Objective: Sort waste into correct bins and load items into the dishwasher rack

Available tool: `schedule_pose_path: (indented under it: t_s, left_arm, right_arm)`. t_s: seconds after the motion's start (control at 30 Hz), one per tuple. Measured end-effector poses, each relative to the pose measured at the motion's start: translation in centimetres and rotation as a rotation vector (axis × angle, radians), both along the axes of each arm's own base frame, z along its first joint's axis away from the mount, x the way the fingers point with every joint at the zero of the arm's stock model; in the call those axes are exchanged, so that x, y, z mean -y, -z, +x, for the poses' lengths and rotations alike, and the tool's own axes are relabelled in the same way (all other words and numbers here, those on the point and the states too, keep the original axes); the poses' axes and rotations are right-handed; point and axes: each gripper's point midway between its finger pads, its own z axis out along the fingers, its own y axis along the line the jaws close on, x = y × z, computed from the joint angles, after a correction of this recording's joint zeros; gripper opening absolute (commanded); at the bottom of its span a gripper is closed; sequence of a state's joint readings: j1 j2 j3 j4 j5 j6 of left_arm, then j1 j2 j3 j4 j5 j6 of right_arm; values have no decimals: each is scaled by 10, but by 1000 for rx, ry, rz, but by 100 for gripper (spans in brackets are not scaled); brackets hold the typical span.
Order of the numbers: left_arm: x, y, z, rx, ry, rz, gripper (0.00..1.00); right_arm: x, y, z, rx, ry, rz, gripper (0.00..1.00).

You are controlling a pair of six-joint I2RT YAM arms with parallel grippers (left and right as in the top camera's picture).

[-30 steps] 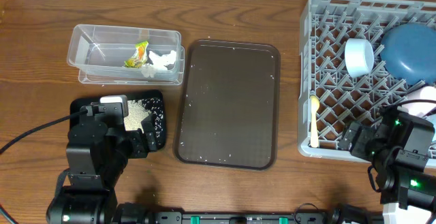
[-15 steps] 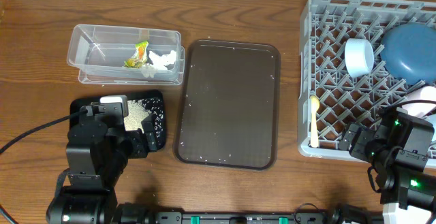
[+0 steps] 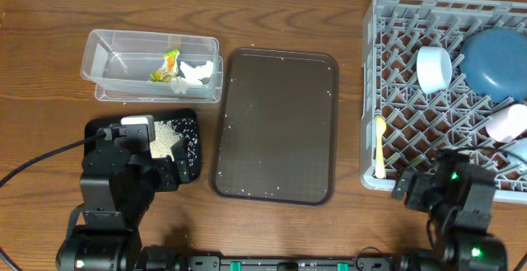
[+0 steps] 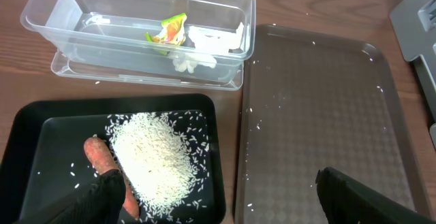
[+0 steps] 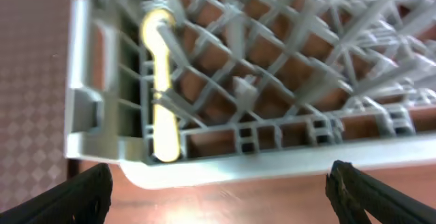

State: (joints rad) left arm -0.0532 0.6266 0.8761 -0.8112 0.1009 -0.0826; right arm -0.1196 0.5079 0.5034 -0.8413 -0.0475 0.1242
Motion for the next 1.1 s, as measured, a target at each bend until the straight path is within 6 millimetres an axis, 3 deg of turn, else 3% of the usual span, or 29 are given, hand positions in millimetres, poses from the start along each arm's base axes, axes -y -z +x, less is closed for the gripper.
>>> schedule_pose_path:
  t_s: [0.2, 0.4, 0.77, 0.93, 1.1]
  left_arm:
    - [0, 0, 0, -1, 0, 0, 92]
    - [0, 1, 0, -2, 0, 0, 92]
    - [0, 1, 0, -2, 0, 0, 92]
    - [0, 1, 0, -2, 0, 0, 92]
    - [0, 1, 0, -2, 0, 0, 92]
  right_arm:
    - [-10, -12, 12, 238, -54, -33, 99]
    - [-7, -45, 33, 566, -43, -62, 99]
    - [-3, -106, 45, 1009, -27, -114, 99]
    - [-1, -98, 46, 989, -24, -143, 99]
    - [0, -51, 49, 802, -36, -142, 99]
